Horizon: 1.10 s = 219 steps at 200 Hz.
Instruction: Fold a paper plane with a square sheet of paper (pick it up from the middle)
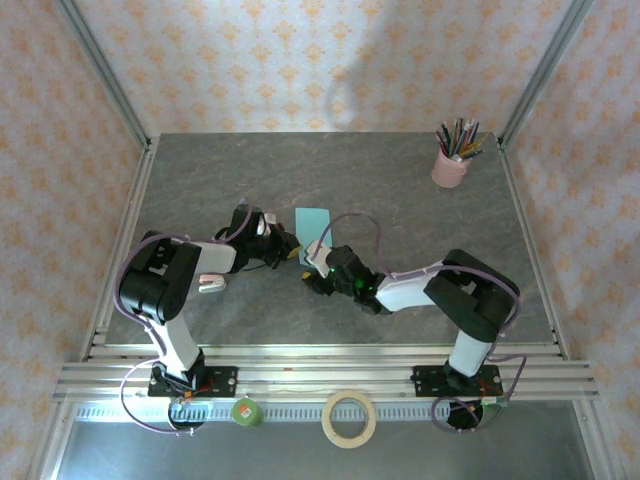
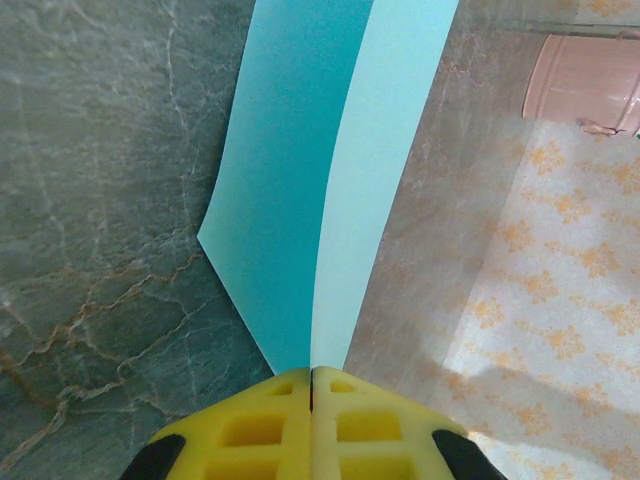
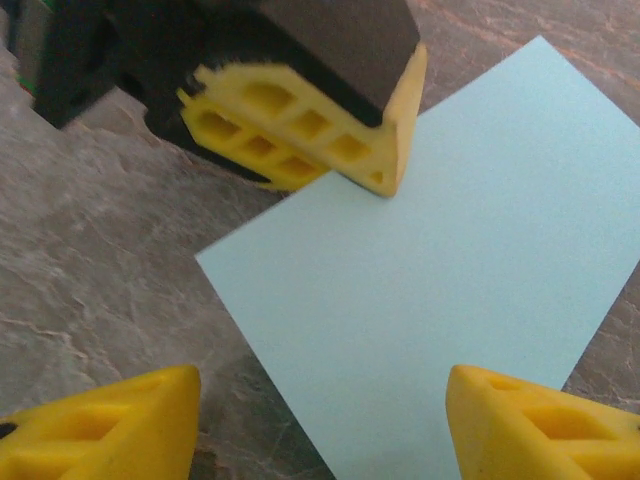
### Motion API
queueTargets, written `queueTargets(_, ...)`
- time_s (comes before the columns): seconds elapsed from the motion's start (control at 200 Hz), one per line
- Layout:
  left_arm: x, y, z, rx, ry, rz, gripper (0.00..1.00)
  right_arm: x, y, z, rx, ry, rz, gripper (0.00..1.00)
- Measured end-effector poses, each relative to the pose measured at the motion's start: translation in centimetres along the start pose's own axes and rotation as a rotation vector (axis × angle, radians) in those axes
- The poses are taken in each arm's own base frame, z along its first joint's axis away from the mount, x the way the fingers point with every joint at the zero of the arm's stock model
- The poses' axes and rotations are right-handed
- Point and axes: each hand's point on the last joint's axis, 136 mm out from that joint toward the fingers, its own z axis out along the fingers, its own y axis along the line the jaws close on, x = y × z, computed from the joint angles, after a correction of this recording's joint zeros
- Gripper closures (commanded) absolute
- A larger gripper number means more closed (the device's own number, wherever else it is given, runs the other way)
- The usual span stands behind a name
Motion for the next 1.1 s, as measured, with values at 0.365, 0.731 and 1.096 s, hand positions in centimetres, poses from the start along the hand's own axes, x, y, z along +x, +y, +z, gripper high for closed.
queueTargets(0.365, 0.4, 0.0, 0.2, -0.004, 0.010, 0.003, 1.00, -1.3, -1.3, 0.4, 0.075, -0.045, -0.047, 0.50)
queueTargets(0.731, 0.8, 0.1, 0.3, -0.012, 0.019, 0.009, 1.00, -1.6, -1.1, 0.4, 0.069, -0.059, -0.053, 0.68)
queueTargets(1.096, -1.1, 1.2, -1.1, -0.070, -0.045, 0.014, 0.70, -1.7, 0.4, 0.4, -0.017, -0.064, -0.032, 0.97)
